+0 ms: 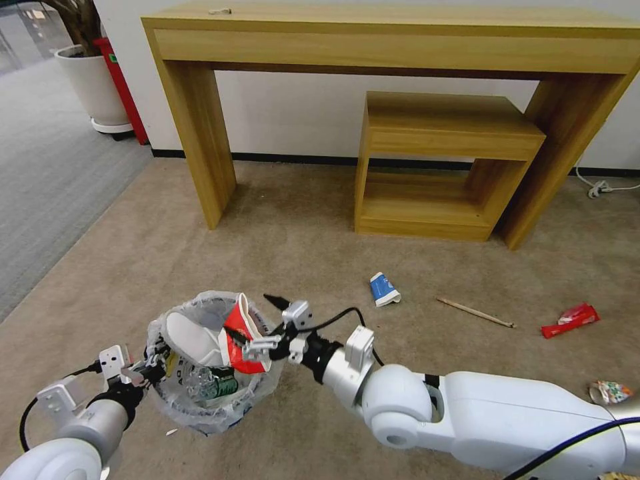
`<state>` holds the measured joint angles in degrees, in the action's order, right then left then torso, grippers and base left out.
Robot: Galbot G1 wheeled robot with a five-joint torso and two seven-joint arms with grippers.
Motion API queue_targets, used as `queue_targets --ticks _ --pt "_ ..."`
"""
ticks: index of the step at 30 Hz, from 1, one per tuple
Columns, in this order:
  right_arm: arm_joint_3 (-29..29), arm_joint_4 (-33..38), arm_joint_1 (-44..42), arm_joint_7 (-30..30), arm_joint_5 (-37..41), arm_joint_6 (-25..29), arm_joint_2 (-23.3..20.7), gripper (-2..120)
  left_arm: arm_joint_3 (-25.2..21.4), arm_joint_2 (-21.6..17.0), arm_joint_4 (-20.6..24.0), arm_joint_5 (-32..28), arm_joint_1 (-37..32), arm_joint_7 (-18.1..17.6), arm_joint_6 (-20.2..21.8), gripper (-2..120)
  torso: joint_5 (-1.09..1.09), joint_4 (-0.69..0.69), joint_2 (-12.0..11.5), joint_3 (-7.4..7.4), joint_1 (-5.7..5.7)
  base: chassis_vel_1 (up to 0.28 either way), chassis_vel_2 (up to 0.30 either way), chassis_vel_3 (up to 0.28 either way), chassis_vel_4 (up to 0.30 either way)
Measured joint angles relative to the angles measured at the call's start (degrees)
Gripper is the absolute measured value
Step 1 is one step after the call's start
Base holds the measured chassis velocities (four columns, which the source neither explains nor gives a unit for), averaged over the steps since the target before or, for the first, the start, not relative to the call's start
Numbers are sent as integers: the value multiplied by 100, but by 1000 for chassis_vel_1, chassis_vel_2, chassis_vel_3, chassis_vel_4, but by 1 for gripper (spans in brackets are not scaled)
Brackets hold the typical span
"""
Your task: Pick up the trash bin and place the garbage on the floor into it.
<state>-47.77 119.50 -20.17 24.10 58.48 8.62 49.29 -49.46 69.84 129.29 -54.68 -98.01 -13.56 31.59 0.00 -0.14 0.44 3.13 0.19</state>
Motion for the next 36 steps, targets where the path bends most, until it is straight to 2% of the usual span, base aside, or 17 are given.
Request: queue_targets --ticks 3,5,7,9,11,13,19,23,36 --pt "392 -55 -146 42 54 -7 -15 100 -1 -12 38 0 -15 0 0 1 1 0 0 0 0 0 0 0 0" --pt "1105 -139 -474 61 161 -20 -109 100 -2 -24 59 9 -28 1 0 1 1 0 -1 0 0 0 0 0 0" --pt "1184 -146 -508 61 174 -22 -124 100 -2 -26 63 11 -29 1 0 1 2 -1 0 0 0 0 0 0 0" --pt "1944 -239 -837 55 236 -26 -300 100 2 -33 72 28 -27 11 0 1 2 -1 0 0 0 0 0 0 0" --pt "2027 -249 -878 54 241 -26 -322 100 4 -34 72 33 -26 12 0 1 1 -1 0 0 0 0 0 0 0" --pt "2579 -314 -1168 34 261 -27 -452 100 18 -32 75 56 -10 23 0 1 1 -1 0 0 0 0 0 0 0" --pt "3222 -544 -1618 26 170 -28 -582 100 19 -20 102 89 -35 53 0 1 1 0 0 0 0 0 0 0 0" --pt "3871 -805 -2229 47 -63 -16 -695 100 3 -7 170 112 -72 101 -5 1 2 -1 0 0 0 0 0 0 0" --pt "5122 -1121 -3332 359 -495 -196 -925 100 -5 -13 265 192 -154 174 -12 1 1 -1 0 0 0 0 0 0 0"
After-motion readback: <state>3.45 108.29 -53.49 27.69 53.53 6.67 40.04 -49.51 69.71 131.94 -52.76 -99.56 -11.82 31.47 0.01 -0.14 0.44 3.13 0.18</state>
